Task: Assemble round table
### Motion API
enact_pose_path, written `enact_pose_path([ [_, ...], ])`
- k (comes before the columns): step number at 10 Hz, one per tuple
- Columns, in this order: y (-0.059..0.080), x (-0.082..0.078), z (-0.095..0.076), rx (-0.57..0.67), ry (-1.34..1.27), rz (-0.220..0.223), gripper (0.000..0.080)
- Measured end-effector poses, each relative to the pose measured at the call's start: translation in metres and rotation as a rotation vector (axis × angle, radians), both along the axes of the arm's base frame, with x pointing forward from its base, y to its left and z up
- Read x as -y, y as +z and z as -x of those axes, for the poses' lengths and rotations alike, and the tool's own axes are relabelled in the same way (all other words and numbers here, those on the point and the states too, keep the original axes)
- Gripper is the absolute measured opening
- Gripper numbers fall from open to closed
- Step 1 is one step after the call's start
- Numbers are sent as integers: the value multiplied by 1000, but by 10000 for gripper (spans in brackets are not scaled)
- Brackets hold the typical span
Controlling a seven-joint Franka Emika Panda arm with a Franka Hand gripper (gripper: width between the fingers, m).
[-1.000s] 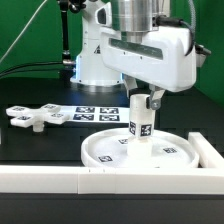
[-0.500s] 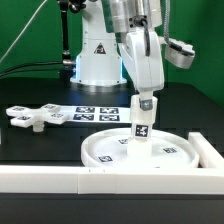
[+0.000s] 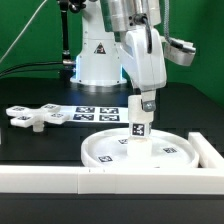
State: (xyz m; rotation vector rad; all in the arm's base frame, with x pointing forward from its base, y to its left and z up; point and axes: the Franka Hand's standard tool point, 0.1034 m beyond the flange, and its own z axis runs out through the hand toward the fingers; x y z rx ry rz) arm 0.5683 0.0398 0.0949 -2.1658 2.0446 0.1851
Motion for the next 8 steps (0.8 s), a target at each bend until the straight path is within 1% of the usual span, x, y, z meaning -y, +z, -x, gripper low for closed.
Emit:
enact_pose_path([
  [1, 0, 0, 0, 18, 94, 2, 645],
  [3, -1, 0, 0, 54, 275, 6, 649],
  [5, -1, 1, 0, 103, 521, 14, 649],
  [7, -2, -1, -1, 150, 732, 47, 649],
  [8, -3, -1, -1, 163, 788, 52, 649],
])
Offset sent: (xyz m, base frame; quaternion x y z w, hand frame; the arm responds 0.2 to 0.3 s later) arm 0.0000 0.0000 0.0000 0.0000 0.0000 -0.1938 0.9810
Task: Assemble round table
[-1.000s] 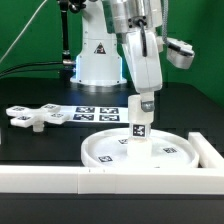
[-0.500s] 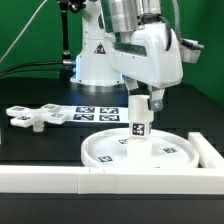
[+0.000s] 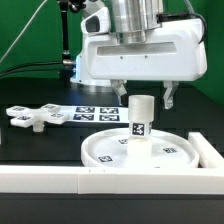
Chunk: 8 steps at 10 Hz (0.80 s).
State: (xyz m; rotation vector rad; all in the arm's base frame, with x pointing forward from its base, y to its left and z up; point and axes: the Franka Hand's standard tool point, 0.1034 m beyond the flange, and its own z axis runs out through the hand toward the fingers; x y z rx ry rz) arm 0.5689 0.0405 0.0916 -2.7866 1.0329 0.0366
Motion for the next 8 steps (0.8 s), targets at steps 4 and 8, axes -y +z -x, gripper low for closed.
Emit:
enact_pose_path([
  [4, 0, 0, 0, 42, 263, 15, 649],
  [8, -1, -1, 1, 94, 705, 64, 649],
])
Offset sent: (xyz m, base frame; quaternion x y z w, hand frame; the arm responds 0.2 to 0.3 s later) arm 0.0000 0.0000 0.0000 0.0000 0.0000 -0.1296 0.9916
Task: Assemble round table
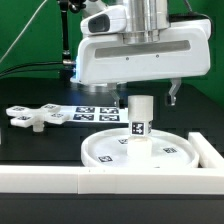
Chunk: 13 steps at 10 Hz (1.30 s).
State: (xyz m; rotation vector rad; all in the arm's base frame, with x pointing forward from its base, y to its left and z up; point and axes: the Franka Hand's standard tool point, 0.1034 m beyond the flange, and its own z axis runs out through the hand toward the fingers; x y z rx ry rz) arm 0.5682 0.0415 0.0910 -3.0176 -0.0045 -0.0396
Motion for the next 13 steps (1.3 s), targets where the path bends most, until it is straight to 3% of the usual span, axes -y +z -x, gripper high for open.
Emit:
enact_pose_path([
  [6, -2, 3, 1, 46, 391, 19, 649],
  [10, -5, -9, 8, 73, 751, 52, 649],
  [13, -6, -2, 7, 91, 1001, 71, 649],
])
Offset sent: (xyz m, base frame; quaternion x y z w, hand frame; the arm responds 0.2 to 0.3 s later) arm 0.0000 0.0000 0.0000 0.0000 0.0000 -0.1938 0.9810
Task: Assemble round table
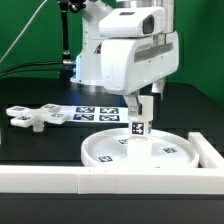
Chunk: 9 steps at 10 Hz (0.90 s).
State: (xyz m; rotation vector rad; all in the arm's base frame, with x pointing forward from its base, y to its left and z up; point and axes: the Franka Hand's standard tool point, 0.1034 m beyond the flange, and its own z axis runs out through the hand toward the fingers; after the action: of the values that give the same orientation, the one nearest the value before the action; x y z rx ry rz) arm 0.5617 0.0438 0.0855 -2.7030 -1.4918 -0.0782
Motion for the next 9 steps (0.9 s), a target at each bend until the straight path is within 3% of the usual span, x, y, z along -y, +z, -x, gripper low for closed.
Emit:
enact_pose_path([
  [9, -4, -1, 2, 21, 466, 71, 649],
])
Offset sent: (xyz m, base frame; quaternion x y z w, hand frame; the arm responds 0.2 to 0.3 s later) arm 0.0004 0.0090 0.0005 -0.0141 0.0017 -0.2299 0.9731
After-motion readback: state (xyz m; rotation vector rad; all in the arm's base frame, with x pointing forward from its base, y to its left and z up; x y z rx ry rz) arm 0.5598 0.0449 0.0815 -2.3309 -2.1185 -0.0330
